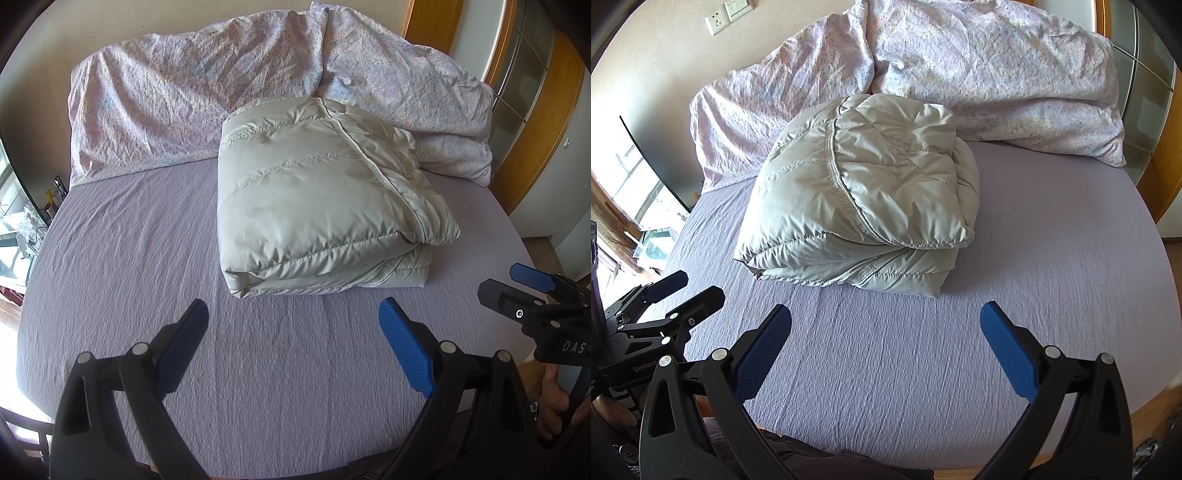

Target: Fold large clothes

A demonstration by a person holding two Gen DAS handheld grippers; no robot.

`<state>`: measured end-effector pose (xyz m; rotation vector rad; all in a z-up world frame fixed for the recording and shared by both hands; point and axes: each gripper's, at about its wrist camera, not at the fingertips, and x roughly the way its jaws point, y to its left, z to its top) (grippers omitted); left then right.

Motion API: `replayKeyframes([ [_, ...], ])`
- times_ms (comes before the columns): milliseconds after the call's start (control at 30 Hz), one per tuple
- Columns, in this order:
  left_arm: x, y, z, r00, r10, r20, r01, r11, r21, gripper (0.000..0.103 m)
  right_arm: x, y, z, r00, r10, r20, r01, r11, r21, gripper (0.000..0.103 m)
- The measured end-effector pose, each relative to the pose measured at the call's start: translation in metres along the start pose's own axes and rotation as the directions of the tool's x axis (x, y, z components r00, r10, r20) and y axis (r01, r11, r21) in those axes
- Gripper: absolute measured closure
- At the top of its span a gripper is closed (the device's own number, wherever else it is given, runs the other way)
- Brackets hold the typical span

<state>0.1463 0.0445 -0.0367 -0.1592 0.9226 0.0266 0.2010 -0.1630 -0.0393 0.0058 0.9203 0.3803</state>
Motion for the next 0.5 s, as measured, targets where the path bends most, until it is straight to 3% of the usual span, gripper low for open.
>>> replayKeyframes([
  [500,0.0043,0.0013,0.0022,1.000,-0.001,-0.008,0.001,1.000,0.000,0.010,0.0006,-0.0010,0.0008,1.000,0.001,0.000,-0.001,1.000,0.002,0.001],
])
